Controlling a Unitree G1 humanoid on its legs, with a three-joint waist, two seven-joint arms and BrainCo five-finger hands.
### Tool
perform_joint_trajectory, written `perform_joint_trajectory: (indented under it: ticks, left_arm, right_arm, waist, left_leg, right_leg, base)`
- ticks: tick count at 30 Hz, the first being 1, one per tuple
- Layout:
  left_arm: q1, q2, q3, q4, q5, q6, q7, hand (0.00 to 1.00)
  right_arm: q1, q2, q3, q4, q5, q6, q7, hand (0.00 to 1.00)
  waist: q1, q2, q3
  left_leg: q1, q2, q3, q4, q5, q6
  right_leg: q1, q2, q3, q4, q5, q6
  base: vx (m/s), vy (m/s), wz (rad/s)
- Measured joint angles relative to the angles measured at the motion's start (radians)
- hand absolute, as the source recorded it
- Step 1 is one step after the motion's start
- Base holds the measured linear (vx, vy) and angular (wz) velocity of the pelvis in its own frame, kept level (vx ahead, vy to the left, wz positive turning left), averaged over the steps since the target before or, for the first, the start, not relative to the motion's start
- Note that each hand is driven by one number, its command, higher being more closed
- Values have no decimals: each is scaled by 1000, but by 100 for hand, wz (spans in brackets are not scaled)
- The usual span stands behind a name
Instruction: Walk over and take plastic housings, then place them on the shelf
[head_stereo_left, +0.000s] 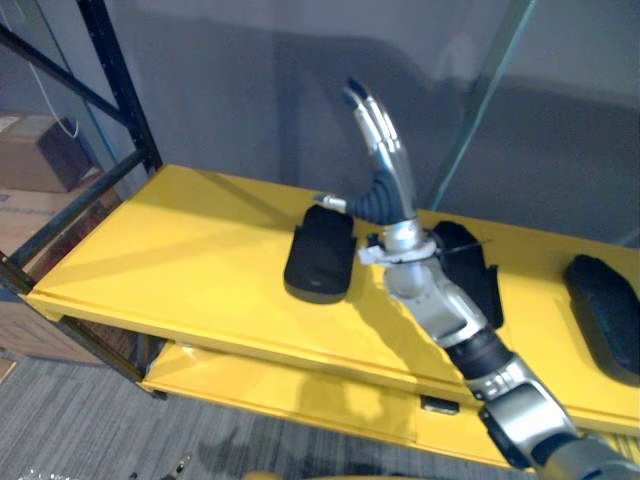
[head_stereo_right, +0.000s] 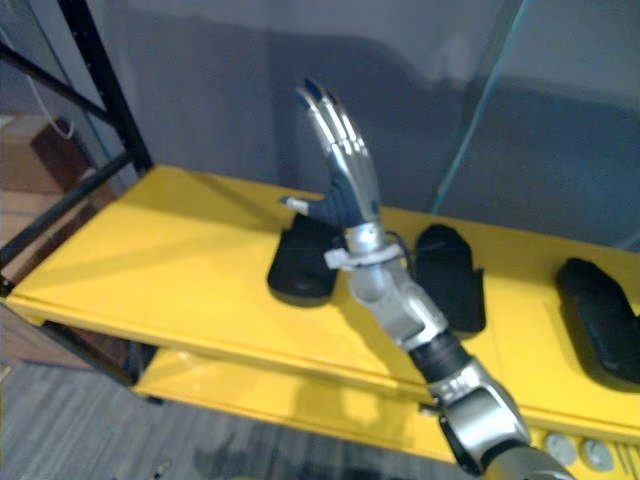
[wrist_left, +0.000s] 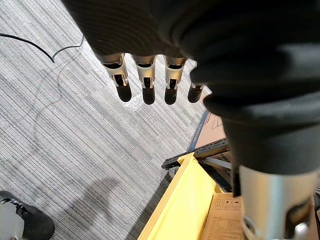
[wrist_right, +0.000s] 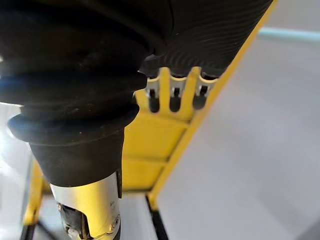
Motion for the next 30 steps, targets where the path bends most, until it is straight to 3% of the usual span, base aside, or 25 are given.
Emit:
perform_joint_trajectory:
  ticks: [3, 8, 11, 14, 16, 19, 22, 25, 30]
  left_arm:
    - [7, 1, -21, 7, -8, -1, 1, 0]
    - [27, 0, -38, 8, -24, 2, 1, 0]
    - [29, -2, -36, 8, -49, 4, 0, 0]
    - [30, -6, -33, 7, -56, 9, -5, 0]
    - [36, -24, -26, 7, -85, 19, -18, 0]
    - [39, -33, -27, 4, -84, 23, -39, 0]
    - [41, -33, -41, -16, -61, 24, -75, 0]
    - [51, -29, -86, -36, 30, 29, -96, 0]
    - [47, -19, -188, -43, 41, 62, -107, 0]
  right_arm:
    - [120, -2, -167, -135, 162, 3, 42, 0]
    - [384, -38, -474, -278, 351, -35, 144, 0]
    - [562, -38, -653, -279, 449, -76, 188, 0]
    - [678, -28, -768, -276, 493, -111, 222, 0]
    - [768, 6, -844, -272, 534, -145, 259, 0]
    - [867, 61, -859, -230, 576, -191, 291, 0]
    - [920, 112, -845, -212, 574, -221, 300, 0]
    - [924, 118, -828, -212, 568, -244, 305, 0]
    - [922, 118, -813, -182, 599, -249, 297, 0]
  waist:
    - [-13, -3, -2]
    - [-86, -6, -5]
    - [-134, 11, 1]
    - [-166, 30, 1]
    - [-202, 40, 4]
    - [-228, 47, 10]
    - [-229, 50, 23]
    - [-231, 56, 35]
    - [-250, 66, 45]
  left_leg:
    - [17, 0, 24, -11, 0, 0]
    - [36, 6, 81, -20, -8, -1]
    - [53, 16, 125, -20, -21, -4]
    - [62, 24, 155, -21, -28, -5]
    - [69, 27, 171, -26, -29, -5]
    - [72, 29, 181, -24, -32, -7]
    - [76, 29, 196, -21, -33, -7]
    - [76, 26, 213, -19, -37, -5]
    - [70, 23, 223, -20, -38, -4]
  right_leg:
    - [-2, 0, 25, 0, 0, 0]
    - [-28, 1, 81, 9, 1, 2]
    - [-37, 11, 122, 11, 2, 2]
    - [-48, 17, 147, 11, 2, 3]
    - [-53, 21, 164, 12, 2, 3]
    - [-54, 22, 168, 14, 2, 3]
    - [-65, 22, 183, 30, 1, 3]
    - [-73, 19, 194, 34, 0, 3]
    - [-87, 17, 203, 37, 2, 5]
  base:
    - [19, 28, -22]
    - [9, 30, -32]
    - [17, 21, -39]
    - [24, 9, -33]
    - [33, 5, -22]
    - [10, 9, -9]
    - [-37, 6, -13]
    - [-48, 6, -18]
    - [-10, 5, -5]
